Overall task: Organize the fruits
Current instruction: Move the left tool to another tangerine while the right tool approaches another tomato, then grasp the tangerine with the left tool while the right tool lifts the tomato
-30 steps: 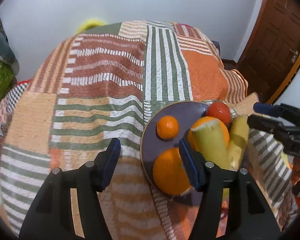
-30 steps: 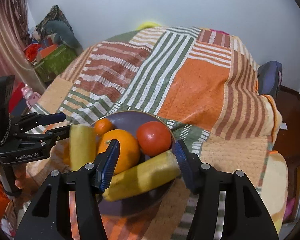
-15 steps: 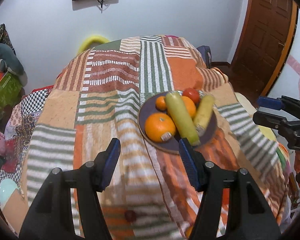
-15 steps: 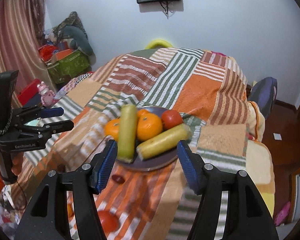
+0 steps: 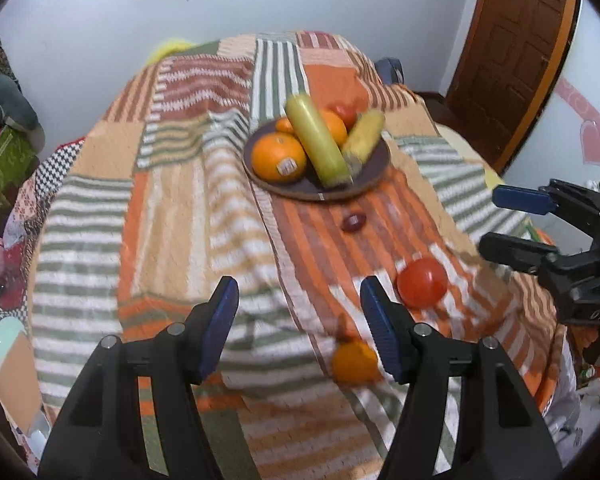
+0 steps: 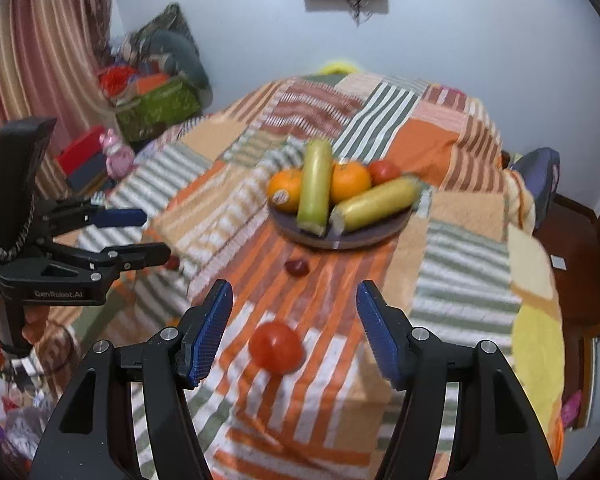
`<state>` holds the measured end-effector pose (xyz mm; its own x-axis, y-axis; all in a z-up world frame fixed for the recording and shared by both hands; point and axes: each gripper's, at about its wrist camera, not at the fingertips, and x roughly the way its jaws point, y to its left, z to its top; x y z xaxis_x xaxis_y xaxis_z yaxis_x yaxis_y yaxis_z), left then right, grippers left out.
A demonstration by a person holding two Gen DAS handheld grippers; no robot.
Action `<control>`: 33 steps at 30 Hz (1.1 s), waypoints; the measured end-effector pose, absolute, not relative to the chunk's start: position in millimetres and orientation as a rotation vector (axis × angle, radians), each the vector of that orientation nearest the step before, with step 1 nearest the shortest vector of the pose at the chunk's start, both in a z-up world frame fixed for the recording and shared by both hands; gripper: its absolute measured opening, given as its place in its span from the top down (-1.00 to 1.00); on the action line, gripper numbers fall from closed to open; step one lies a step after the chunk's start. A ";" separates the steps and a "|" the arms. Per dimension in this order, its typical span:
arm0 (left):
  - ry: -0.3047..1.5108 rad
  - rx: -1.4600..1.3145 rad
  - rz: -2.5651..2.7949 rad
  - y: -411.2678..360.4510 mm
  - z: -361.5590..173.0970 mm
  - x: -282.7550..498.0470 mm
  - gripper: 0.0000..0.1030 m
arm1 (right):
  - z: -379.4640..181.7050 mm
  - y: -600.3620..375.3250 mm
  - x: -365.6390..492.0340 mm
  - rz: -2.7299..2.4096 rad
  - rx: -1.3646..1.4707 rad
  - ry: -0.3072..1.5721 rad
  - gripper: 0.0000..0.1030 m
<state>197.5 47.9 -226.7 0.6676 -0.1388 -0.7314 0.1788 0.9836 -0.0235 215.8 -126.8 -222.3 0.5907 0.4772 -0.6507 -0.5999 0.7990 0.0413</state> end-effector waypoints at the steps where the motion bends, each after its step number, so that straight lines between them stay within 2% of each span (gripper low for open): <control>1: 0.826 0.059 -0.183 45.5 -230.2 195.2 -0.22 | -227.9 -124.1 213.9 0.633 -0.200 0.705 -0.18; 15: 0.948 0.053 -0.254 22.0 -285.8 182.7 -0.21 | -280.5 -113.4 220.6 0.669 -0.175 0.851 -0.18; 19: 0.964 0.041 -0.258 21.2 -293.3 182.7 -0.03 | -288.2 -107.4 223.9 0.684 -0.182 0.882 -0.18; 24: 0.967 0.011 -0.276 23.1 -296.2 183.4 0.32 | -292.1 -104.4 226.9 0.687 -0.173 0.892 -0.11; 28: 0.968 0.010 -0.281 22.7 -294.9 183.2 0.32 | -291.3 -110.6 230.4 0.684 -0.156 0.898 0.15; 33: 0.948 -0.007 -0.283 26.3 -285.9 181.9 0.33 | -290.4 -116.4 232.3 0.702 -0.117 0.908 0.16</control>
<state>181.9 26.3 -285.9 0.5490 -0.2422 -0.8000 0.2365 0.9630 -0.1293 232.3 -116.4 -290.4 0.4112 0.5085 -0.7565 -0.6038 0.7737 0.1918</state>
